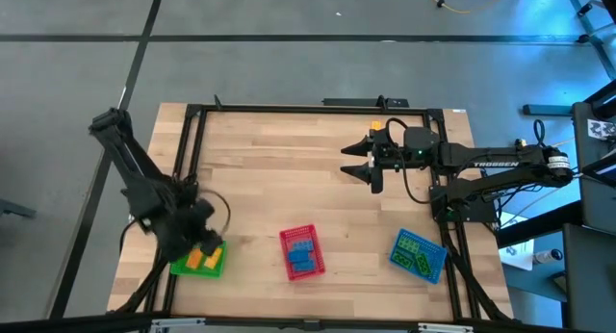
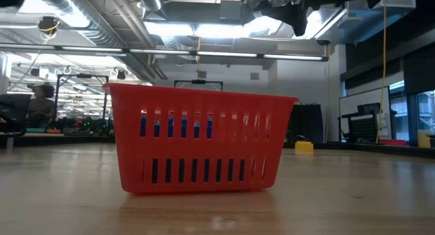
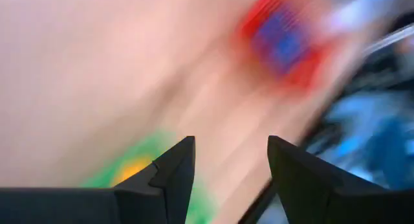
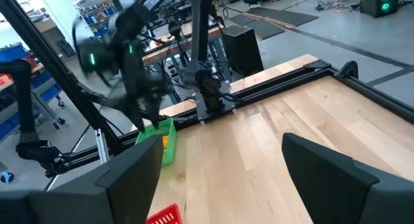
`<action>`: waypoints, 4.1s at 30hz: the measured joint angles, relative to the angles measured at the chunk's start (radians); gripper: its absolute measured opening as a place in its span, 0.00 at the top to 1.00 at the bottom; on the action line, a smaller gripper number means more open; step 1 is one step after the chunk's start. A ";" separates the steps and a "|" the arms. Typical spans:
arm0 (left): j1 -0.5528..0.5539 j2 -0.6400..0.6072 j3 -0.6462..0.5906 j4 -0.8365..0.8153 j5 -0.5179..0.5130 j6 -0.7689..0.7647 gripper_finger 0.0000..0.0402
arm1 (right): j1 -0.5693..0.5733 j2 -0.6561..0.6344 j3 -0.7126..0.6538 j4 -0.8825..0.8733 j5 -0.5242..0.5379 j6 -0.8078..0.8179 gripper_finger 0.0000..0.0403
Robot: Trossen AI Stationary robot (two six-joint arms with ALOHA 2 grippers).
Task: Sort & place blocks by color
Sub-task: Put the yellow game piece into the green bin
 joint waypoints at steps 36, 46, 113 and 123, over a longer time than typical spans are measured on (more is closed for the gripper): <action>1.039 -0.061 0.104 0.923 0.564 1.708 0.54 | 0.000 0.000 0.000 0.210 0.000 -0.025 0.21; 1.045 -0.056 0.104 0.948 0.563 1.671 0.54 | 0.000 0.000 0.000 0.202 0.022 0.009 0.21; 1.045 -0.056 0.104 1.000 0.419 1.620 0.54 | -0.473 0.362 0.046 -0.479 0.240 0.060 0.64; 1.045 -0.056 0.104 0.998 0.415 1.631 0.54 | -0.156 0.058 -0.057 -0.058 0.117 0.111 0.64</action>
